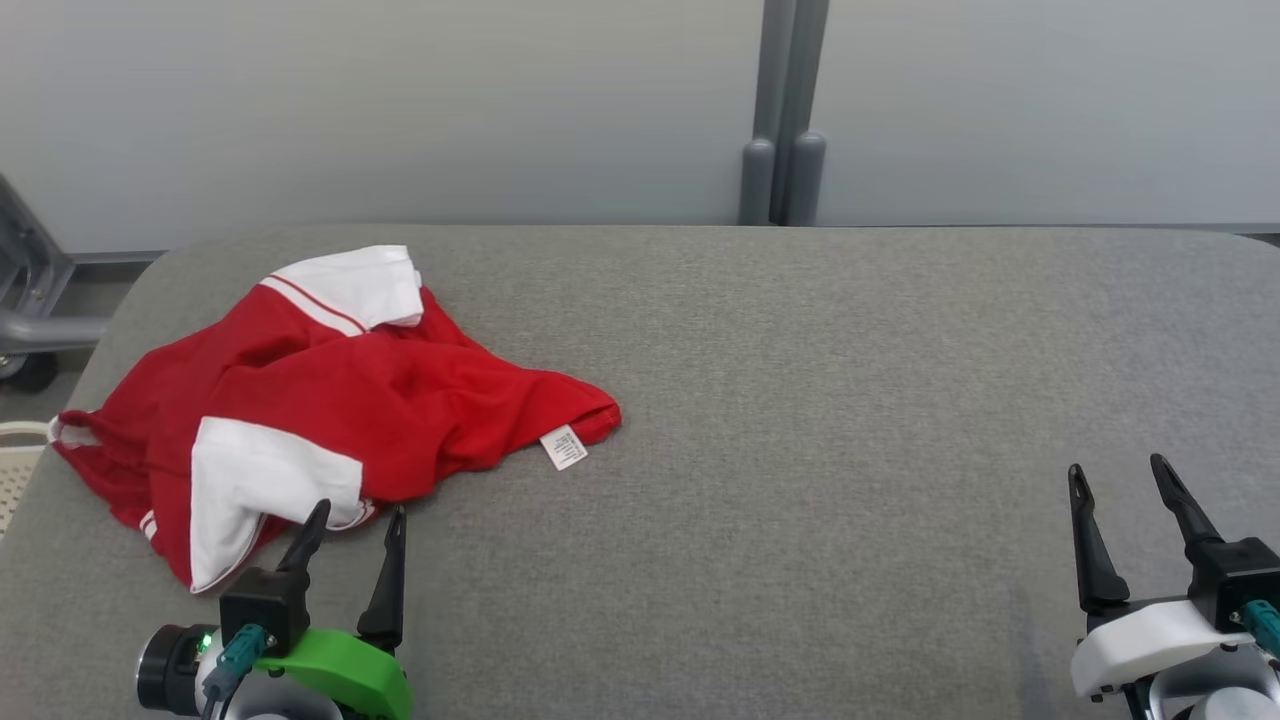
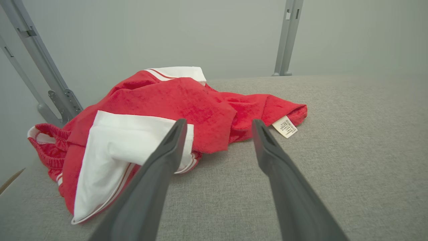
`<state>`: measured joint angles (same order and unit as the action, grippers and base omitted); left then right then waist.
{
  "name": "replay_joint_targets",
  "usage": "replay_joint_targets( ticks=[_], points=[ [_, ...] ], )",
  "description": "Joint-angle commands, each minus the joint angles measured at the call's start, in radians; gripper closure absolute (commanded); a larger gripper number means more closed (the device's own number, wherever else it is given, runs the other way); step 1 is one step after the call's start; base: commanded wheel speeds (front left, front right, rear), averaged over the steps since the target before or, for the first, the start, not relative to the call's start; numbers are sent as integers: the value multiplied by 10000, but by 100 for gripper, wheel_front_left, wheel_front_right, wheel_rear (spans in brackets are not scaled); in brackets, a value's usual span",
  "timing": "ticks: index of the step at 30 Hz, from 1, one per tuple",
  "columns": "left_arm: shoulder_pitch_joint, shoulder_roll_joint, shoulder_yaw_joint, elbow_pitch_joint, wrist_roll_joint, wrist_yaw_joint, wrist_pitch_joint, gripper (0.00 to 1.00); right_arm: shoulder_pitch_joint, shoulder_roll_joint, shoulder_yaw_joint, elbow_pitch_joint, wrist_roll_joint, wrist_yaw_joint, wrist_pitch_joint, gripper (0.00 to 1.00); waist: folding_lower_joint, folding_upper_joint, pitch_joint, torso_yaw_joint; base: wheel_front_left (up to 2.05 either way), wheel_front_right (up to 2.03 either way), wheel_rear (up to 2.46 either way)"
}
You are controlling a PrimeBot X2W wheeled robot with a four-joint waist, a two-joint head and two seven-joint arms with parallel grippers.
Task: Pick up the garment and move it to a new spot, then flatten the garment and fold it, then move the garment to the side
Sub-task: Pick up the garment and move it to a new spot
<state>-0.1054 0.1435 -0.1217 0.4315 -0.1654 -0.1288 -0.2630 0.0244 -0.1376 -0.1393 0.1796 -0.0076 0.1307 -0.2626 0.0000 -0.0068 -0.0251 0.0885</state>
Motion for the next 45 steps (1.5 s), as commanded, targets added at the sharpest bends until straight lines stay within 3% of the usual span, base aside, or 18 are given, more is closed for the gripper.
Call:
replay_joint_targets(
  ticks=[1,10,17,25,34,39,45],
  points=[
    [-94,13,16,19,-8,-23,-22,0,67,-16,8,-40,31,1,-35,0,0,68,-20,506,0,0,0],
    [194,47,166,41,-91,-27,-15,0,-249,81,538,68,-5,1,-35,0,0,68,-29,2185,0,0,0],
    [312,-43,222,-43,-15,-27,-14,0,-504,167,1057,177,-13,1,-35,0,0,68,56,2673,0,0,0],
    [-1258,-332,-258,650,-316,-14,285,0,-972,-79,1279,-193,13,1,-34,0,0,68,1094,2441,0,0,0],
    [-4685,-752,-862,2029,-768,35,2747,0,-1984,-463,1559,-547,-34,1,-35,0,0,68,2960,1812,0,0,0],
    [-5947,-796,-1174,2820,-630,89,3484,0,-2226,-411,1585,-521,-18,1,-35,0,0,68,3399,1455,0,0,0],
    [-6856,-724,-1480,4221,-397,466,4446,0,-2469,-261,1625,-541,61,1,-34,0,0,68,3626,1067,0,0,0]
  ],
)
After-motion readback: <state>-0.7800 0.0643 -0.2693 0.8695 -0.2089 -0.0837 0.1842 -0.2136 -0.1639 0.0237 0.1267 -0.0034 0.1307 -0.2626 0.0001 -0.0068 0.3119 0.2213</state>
